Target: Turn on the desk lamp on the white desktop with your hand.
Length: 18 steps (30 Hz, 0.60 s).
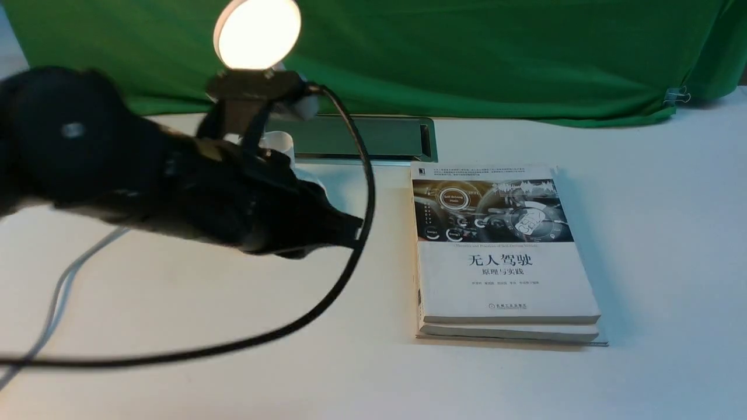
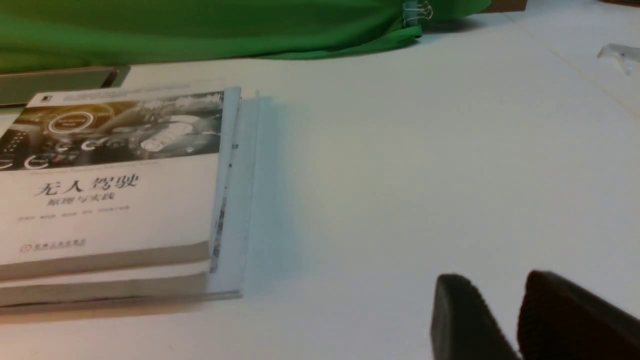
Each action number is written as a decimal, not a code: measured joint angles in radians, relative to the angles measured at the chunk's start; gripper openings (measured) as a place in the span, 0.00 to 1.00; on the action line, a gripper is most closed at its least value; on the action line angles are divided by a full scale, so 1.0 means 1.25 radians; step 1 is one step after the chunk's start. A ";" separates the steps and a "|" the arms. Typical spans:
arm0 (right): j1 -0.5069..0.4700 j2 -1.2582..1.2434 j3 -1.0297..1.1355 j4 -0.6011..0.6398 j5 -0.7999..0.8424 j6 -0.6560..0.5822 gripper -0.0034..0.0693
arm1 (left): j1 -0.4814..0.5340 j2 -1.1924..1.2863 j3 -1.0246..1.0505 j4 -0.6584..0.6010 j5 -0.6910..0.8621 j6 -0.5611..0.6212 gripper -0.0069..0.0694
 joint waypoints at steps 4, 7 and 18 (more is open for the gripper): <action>0.000 0.000 0.000 0.000 0.000 0.000 0.38 | -0.025 -0.245 0.125 -0.005 -0.178 0.095 0.12; 0.000 0.000 0.000 0.000 0.000 0.000 0.38 | -0.029 -0.412 0.244 0.012 -0.317 0.137 0.12; 0.000 0.000 0.000 0.000 0.000 0.000 0.38 | -0.029 -0.695 0.686 0.060 -0.437 0.155 0.12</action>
